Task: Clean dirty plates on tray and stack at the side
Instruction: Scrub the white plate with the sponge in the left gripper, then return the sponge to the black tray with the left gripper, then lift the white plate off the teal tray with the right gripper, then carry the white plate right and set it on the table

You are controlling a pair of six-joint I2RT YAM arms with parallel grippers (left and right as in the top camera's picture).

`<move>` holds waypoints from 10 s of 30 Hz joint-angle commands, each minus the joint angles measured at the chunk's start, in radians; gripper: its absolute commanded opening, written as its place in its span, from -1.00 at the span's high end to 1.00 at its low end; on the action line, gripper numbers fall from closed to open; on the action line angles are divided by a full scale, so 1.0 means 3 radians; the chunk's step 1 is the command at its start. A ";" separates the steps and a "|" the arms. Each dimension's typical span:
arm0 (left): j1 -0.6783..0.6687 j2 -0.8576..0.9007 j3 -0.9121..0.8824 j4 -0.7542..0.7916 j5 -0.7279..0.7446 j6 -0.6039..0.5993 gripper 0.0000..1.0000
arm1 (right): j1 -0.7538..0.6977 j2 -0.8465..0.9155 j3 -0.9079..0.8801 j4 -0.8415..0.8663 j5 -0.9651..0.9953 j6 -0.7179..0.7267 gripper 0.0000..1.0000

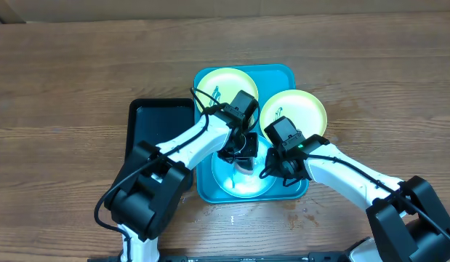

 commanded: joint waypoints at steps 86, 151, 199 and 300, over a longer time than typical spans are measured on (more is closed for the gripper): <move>-0.0248 0.0179 -0.0459 0.0309 0.0814 -0.0196 0.92 | -0.0025 0.0130 -0.0127 -0.0043 0.0248 0.0120 0.92; 0.1661 -0.0787 0.0179 -0.1380 -0.0796 0.0642 0.14 | 0.0070 -0.0163 0.0266 -0.0632 0.0200 -0.0464 0.92; 0.2238 -0.3166 0.1695 -0.2243 -0.0271 0.0689 -1.00 | 0.2506 0.0141 0.1520 0.1534 0.3806 -0.2284 0.92; 0.2238 -0.3165 0.1695 -0.2243 -0.0272 0.0690 -1.00 | -0.2970 0.0111 0.0444 -0.1111 0.0050 -0.0423 0.92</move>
